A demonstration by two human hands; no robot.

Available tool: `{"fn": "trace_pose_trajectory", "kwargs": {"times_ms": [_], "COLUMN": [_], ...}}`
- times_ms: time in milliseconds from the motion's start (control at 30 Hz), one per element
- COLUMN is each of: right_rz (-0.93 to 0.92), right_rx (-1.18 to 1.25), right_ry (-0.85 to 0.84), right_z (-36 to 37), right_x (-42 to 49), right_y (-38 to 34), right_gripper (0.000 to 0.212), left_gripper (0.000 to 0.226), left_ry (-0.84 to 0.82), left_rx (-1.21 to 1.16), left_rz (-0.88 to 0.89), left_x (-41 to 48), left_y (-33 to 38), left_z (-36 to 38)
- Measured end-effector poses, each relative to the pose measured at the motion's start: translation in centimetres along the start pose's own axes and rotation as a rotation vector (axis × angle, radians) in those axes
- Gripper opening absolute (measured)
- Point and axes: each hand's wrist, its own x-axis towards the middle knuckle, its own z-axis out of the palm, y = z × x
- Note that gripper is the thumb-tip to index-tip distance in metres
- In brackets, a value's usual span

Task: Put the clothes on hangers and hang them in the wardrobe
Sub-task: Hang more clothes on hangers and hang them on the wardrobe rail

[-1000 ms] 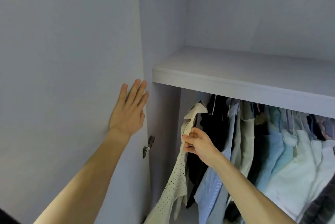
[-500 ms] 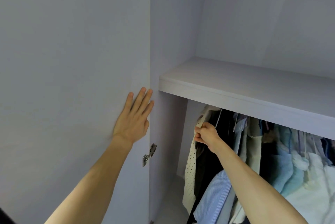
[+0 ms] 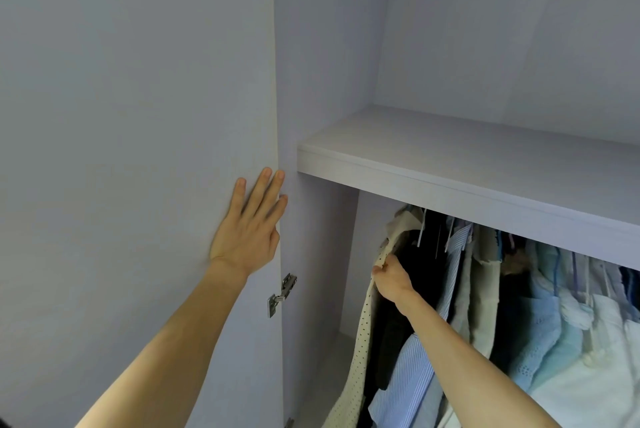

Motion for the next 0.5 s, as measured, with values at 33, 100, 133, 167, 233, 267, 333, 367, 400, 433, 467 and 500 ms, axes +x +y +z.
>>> {"fn": "trace_pose_trajectory", "kwargs": {"times_ms": [33, 100, 133, 167, 233, 267, 333, 367, 400, 433, 467, 500], "right_rz": [-0.004, 0.021, 0.020, 0.024, 0.028, 0.020, 0.006, 0.007, 0.009, 0.029, 0.044, 0.065], "right_rx": [-0.033, -0.046, -0.067, -0.091, -0.106, -0.120, -0.175, -0.206, -0.235, -0.268, -0.300, -0.314], "right_ry": [-0.016, -0.034, -0.015, 0.006, 0.026, 0.026, 0.018, 0.005, -0.013, -0.034, -0.051, -0.064], "right_z": [-0.16, -0.56, -0.71, -0.79, -0.80, -0.62, -0.24, -0.15, -0.07, -0.10, -0.05, -0.10], "right_x": [-0.10, 0.03, 0.31, 0.46, 0.73, 0.78, 0.67, 0.29, 0.13, -0.10, -0.08, -0.18], "right_y": [-0.29, -0.77, -0.89, -1.04, -1.03, -0.89, -0.59, -0.54, -0.46, -0.40, -0.19, -0.12], "right_gripper": [0.038, 0.022, 0.020, 0.022, 0.030, 0.032, 0.037, 0.042, 0.047, 0.052, 0.051, 0.047], "left_gripper": [0.064, 0.063, 0.063, 0.063, 0.063, 0.063, 0.063, 0.062, 0.062, 0.062, 0.062, 0.062], "left_ry": [-0.004, -0.010, -0.010, -0.011, -0.021, -0.026, -0.031, -0.028, -0.023, -0.018, -0.013, -0.006], "left_rx": [-0.008, -0.019, -0.023, -0.025, -0.020, -0.015, -0.011, -0.010, -0.011, -0.011, -0.009, -0.006], "left_rz": [-0.001, -0.003, -0.003, 0.000, 0.014, 0.020, 0.025, 0.026, 0.026, 0.026, 0.027, 0.026], "left_x": [0.01, -0.05, -0.08, -0.09, -0.16, -0.19, -0.20, -0.21, -0.21, -0.24, -0.31, -0.33], "left_y": [-0.04, -0.04, -0.06, -0.06, -0.01, -0.02, -0.09, -0.14, -0.16, -0.17, -0.14, -0.07], "left_z": [-0.09, -0.24, -0.27, -0.30, -0.34, -0.36, -0.35, -0.29, -0.24, -0.23, -0.17, -0.06]}}
